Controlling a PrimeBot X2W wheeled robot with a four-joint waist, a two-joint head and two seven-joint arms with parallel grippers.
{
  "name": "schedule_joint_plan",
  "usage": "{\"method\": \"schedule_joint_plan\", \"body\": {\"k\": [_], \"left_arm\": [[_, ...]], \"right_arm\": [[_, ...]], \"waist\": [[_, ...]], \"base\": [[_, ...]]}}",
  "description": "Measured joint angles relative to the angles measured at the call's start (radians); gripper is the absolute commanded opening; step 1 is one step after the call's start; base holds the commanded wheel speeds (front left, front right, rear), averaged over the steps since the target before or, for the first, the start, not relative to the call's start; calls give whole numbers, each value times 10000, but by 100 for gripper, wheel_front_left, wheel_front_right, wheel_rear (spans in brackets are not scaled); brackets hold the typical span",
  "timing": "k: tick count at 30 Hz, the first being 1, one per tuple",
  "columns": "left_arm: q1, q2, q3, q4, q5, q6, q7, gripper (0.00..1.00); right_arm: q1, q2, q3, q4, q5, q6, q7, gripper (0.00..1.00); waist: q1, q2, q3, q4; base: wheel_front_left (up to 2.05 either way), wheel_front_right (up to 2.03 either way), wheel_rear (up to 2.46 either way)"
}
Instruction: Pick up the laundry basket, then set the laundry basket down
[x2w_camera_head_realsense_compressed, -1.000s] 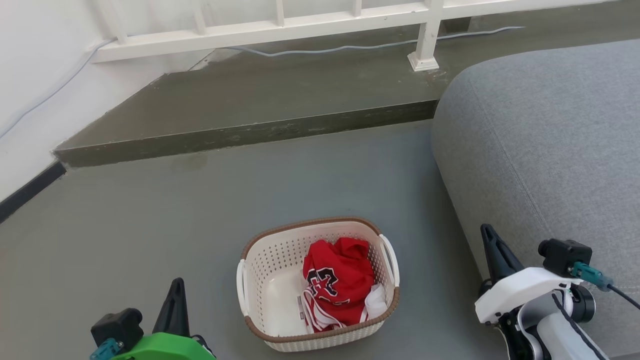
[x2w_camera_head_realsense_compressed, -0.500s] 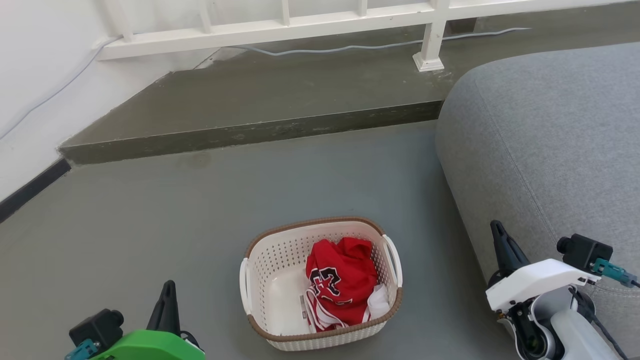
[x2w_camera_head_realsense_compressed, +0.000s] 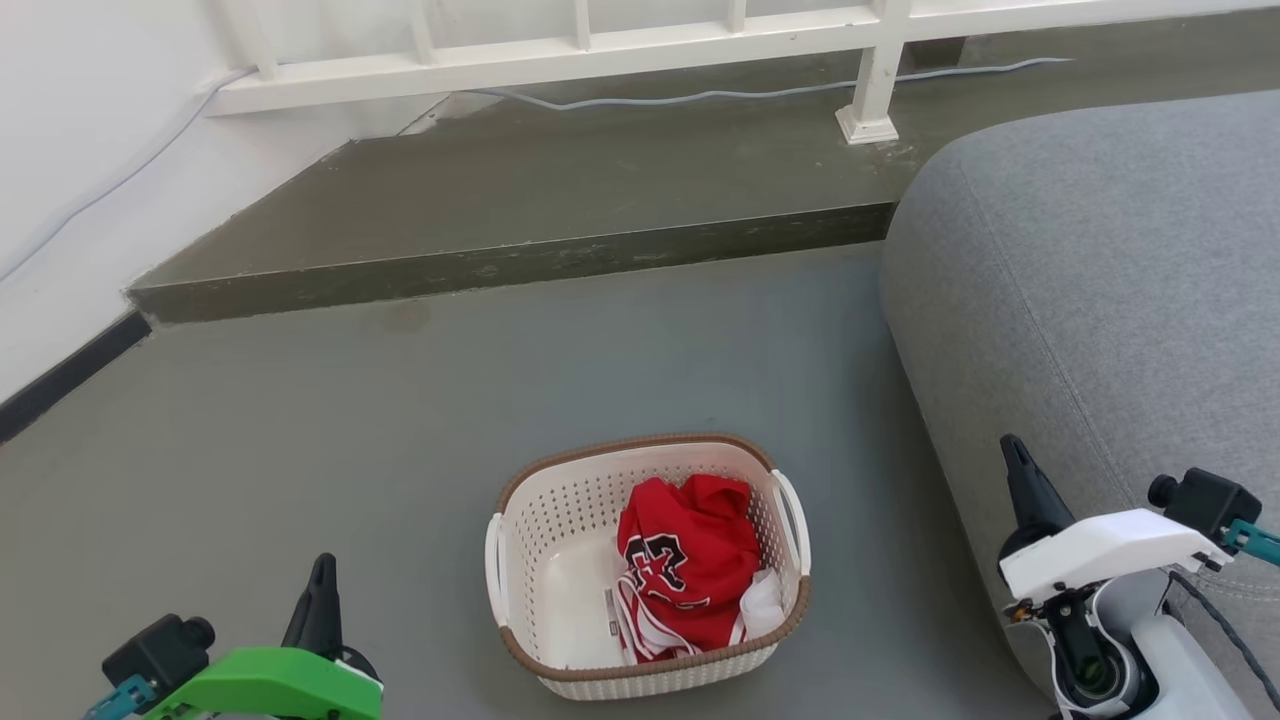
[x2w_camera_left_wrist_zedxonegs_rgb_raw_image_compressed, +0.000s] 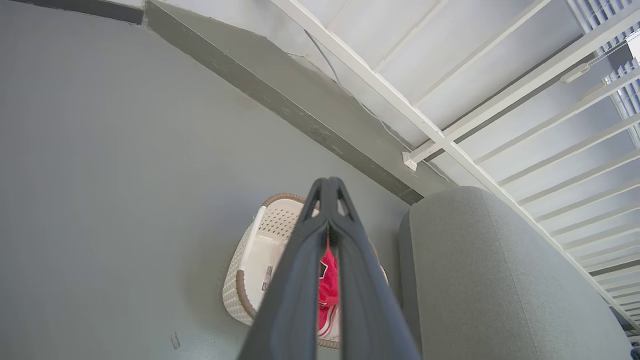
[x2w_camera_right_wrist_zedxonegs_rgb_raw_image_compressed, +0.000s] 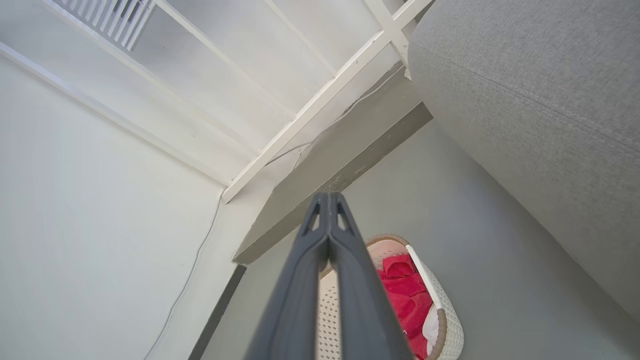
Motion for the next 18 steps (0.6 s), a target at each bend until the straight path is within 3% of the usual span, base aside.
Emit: {"method": "schedule_joint_plan", "body": {"k": [18], "left_arm": [[-215,23,407,121,-2013,-351,516,0]], "right_arm": [[-20,174,-784,-15,1956,286,523,0]], "waist": [[0,0,4,144]], "base": [[0,0,0]]}}
